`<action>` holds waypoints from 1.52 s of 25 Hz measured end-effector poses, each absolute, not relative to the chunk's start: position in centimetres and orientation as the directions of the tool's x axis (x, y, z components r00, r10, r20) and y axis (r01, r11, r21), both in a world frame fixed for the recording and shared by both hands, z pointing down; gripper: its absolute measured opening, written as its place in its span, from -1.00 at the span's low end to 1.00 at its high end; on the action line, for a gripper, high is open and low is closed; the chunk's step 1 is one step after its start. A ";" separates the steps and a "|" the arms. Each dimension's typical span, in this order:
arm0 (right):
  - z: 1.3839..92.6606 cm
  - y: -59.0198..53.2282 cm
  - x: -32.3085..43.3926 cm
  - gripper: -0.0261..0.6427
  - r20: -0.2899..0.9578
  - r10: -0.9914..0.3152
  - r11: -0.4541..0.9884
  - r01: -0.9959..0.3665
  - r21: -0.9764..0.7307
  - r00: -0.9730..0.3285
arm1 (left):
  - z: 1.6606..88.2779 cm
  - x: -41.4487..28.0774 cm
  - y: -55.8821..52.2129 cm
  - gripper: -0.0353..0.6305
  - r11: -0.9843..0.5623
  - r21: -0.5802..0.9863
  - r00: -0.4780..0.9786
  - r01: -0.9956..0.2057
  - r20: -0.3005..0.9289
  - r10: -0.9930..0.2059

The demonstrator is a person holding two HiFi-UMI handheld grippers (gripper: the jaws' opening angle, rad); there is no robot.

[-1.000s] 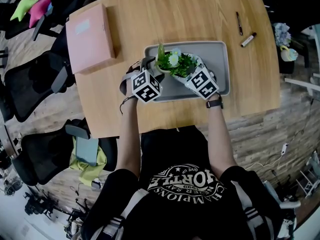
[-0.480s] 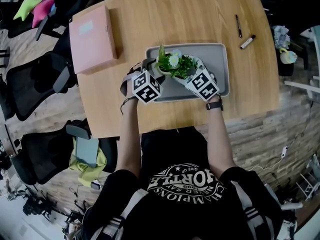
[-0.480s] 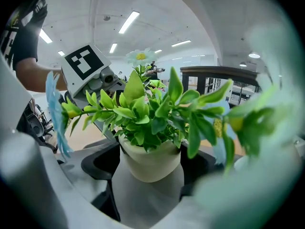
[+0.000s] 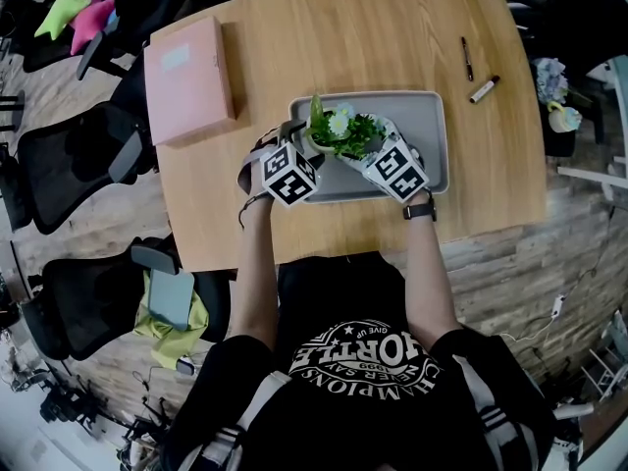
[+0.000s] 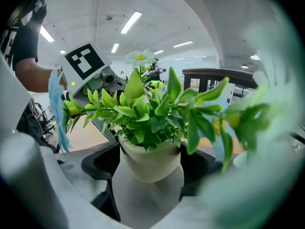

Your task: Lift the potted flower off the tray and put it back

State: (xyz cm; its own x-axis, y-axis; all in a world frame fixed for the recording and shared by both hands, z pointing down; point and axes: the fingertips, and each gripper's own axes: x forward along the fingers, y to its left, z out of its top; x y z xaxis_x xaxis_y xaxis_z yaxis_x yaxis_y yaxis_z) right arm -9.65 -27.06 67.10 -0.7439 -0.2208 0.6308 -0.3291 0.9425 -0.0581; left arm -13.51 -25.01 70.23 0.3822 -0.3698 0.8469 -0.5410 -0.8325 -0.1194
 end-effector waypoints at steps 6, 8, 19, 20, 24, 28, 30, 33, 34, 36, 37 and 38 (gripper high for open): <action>66.1 -26.8 -9.3 0.31 0.619 -0.224 0.945 -0.324 -0.052 -0.753 | 69.1 -13.2 -24.7 0.14 -0.827 -0.124 0.382 -0.548 0.843 -0.379; 65.7 -26.7 -9.2 0.31 0.615 -0.228 0.944 -0.325 -0.049 -0.755 | 68.7 -13.0 -24.6 0.14 -0.828 -0.127 0.383 -0.547 0.841 -0.382; 64.3 -26.1 -7.9 0.31 0.601 -0.247 0.944 -0.328 -0.028 -0.760 | 66.8 -11.9 -23.7 0.14 -0.825 -0.143 0.376 -0.547 0.838 -0.395; 64.1 -25.9 -7.8 0.31 0.600 -0.247 0.944 -0.329 -0.028 -0.761 | 66.6 -11.9 -23.6 0.14 -0.824 -0.146 0.375 -0.547 0.838 -0.397; 62.7 -25.4 -7.7 0.31 0.594 -0.248 0.943 -0.331 -0.033 -0.765 | 65.7 -11.6 -23.4 0.14 -0.823 -0.159 0.369 -0.545 0.836 -0.406; 62.2 -25.5 -7.5 0.31 0.588 -0.256 0.945 -0.326 -0.015 -0.768 | 64.7 -11.7 -23.2 0.14 -0.820 -0.167 0.366 -0.547 0.834 -0.414; 61.8 -25.3 -7.3 0.31 0.588 -0.252 0.946 -0.323 -0.017 -0.769 | 64.3 -11.4 -23.0 0.14 -0.819 -0.167 0.369 -0.549 0.831 -0.416; 61.3 -25.1 -7.1 0.31 0.584 -0.256 0.946 -0.323 -0.012 -0.770 | 63.8 -11.2 -22.8 0.14 -0.818 -0.174 0.368 -0.549 0.828 -0.423; 61.1 -25.1 -7.0 0.31 0.584 -0.257 0.946 -0.324 -0.011 -0.770 | 63.6 -11.2 -22.8 0.14 -0.818 -0.176 0.368 -0.548 0.827 -0.425; 60.6 -25.0 -7.0 0.31 0.582 -0.259 0.946 -0.324 -0.008 -0.771 | 63.2 -11.1 -22.8 0.14 -0.817 -0.178 0.369 -0.548 0.825 -0.427; 60.4 -24.9 -6.9 0.31 0.581 -0.260 0.946 -0.324 -0.007 -0.771 | 63.0 -11.0 -22.7 0.14 -0.817 -0.177 0.371 -0.549 0.824 -0.428; 60.2 -24.9 -6.8 0.31 0.581 -0.259 0.946 -0.323 -0.007 -0.771 | 62.7 -10.9 -22.6 0.14 -0.817 -0.176 0.373 -0.550 0.823 -0.428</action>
State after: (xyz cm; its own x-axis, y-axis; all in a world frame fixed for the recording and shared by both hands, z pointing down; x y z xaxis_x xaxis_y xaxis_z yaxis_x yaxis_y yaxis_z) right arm -6.80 -24.91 60.16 -0.7714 -0.2593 0.5812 -0.3232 0.9463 -0.0069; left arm -10.95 -22.64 62.74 0.3727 -0.4281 0.8233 -0.5495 -0.8168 -0.1759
